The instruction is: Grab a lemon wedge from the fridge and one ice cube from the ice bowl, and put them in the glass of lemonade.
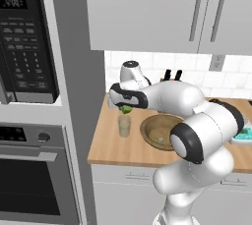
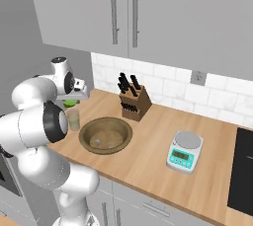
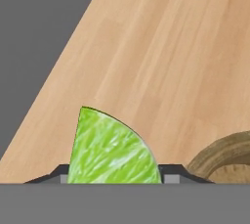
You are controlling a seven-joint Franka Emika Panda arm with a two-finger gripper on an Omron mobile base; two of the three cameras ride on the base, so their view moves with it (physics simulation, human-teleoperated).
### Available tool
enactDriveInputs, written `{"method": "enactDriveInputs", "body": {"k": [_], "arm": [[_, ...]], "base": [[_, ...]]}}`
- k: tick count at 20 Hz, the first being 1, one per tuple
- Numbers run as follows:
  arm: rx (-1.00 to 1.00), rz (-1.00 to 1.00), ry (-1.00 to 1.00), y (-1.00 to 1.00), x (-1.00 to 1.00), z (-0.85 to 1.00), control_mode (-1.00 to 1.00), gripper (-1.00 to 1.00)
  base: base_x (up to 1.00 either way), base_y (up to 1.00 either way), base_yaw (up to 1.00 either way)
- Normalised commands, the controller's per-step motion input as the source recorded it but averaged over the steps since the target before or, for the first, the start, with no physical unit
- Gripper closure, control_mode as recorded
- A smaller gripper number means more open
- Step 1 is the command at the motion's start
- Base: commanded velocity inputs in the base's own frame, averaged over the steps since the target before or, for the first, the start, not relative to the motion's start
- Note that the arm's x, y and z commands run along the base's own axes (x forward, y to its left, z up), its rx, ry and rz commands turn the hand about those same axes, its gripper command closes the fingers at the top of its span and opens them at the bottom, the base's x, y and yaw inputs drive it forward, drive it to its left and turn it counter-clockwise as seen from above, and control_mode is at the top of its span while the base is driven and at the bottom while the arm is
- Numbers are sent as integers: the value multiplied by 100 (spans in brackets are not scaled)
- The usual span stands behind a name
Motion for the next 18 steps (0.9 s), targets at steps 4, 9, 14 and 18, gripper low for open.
{"method": "enactDriveInputs", "body": {"k": [4,9,14,18], "arm": [[0,0,0,0,0,0,-100,-100],[0,0,0,0,0,0,-100,-100],[0,0,0,0,0,0,-100,-100],[0,0,0,0,0,0,-100,-100]], "base": [[0,0,0],[0,0,0],[0,0,0],[0,0,0]]}}
